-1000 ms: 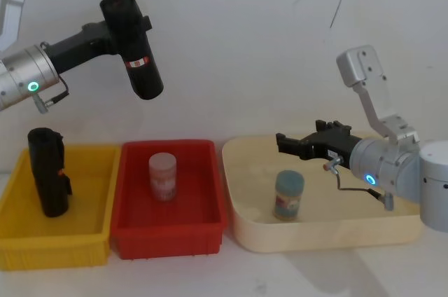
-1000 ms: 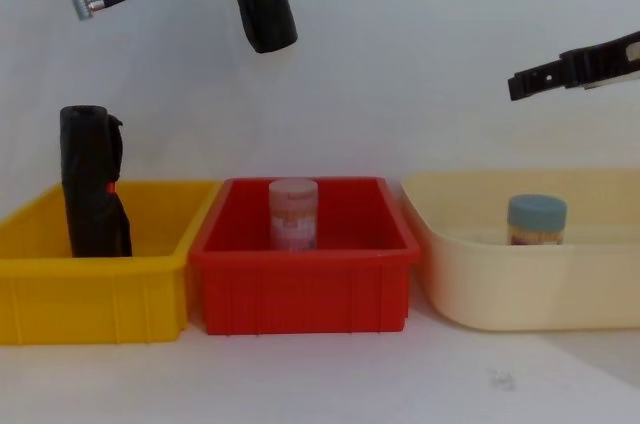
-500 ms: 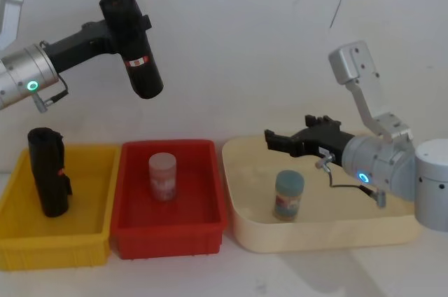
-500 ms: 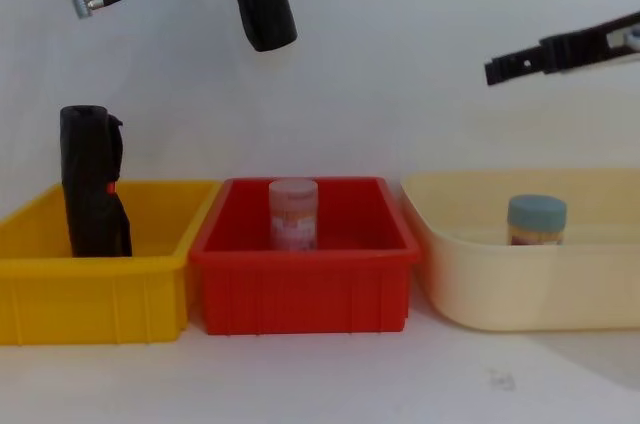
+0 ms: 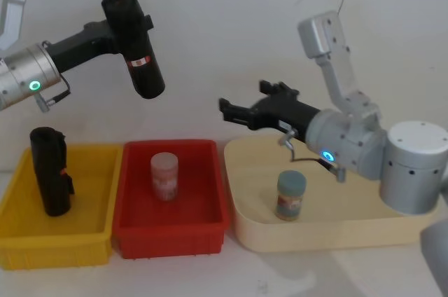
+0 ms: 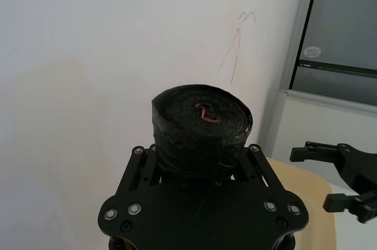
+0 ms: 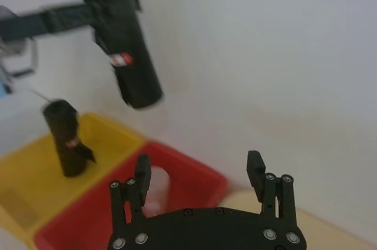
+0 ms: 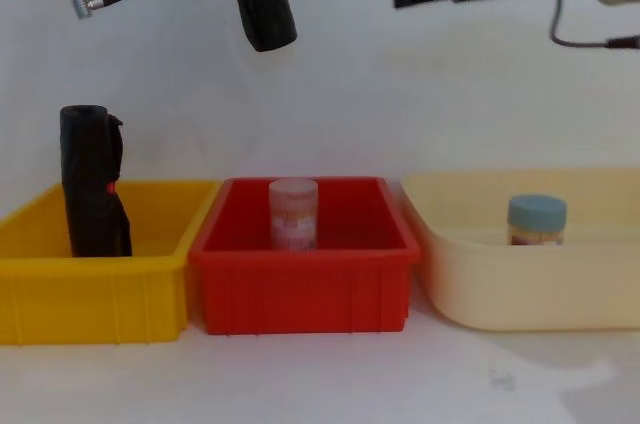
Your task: Pick up the garbage bag with the one hand and transfer it to the other hand.
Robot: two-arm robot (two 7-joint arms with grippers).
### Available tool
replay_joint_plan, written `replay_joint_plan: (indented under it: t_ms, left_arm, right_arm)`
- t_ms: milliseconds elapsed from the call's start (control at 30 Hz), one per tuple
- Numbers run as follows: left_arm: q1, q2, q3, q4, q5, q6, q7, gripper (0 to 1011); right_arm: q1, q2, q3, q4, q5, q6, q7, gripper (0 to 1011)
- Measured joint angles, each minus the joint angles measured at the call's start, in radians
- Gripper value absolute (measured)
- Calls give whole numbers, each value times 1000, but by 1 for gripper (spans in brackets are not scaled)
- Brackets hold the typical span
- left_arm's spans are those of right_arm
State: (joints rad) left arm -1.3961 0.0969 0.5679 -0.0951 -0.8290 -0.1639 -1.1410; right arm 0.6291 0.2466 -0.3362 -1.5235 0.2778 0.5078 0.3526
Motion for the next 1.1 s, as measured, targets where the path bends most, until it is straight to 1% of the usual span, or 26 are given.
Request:
replay_joint_plan:
  t_ms: [200,233,333,500,600,833,1100]
  left_arm:
    - [0,0,0,1,0,0,0,452]
    - [-1,-1,0,1,-1,0,-1,452]
    - [-1,-1,0,1,-1,0,-1,452]
    - [-1,0,0,2,-1,0,-1,452]
    - [-1,0,0,2,-1,0,-1,452]
    - [-1,0,0,2,-1,0,-1,452]
    - [-1,0,0,2,-1,0,-1,452]
  right_arm:
    - [42,-37,-30,51,9,-69,35,1000]
    - [55,-50,-40,71,9,-86,42,999]
    - [76,-69,-55,101,10,-121,53,999]
    - [103,-93,-76,143,9,-163,61,1000]
    - [123,-112,-92,174,1,-196,61,1000]
    - [156,-145,-121,230,-21,-240,44,1000]
    - [190,-181,-147,292,-43,-264,24,1000]
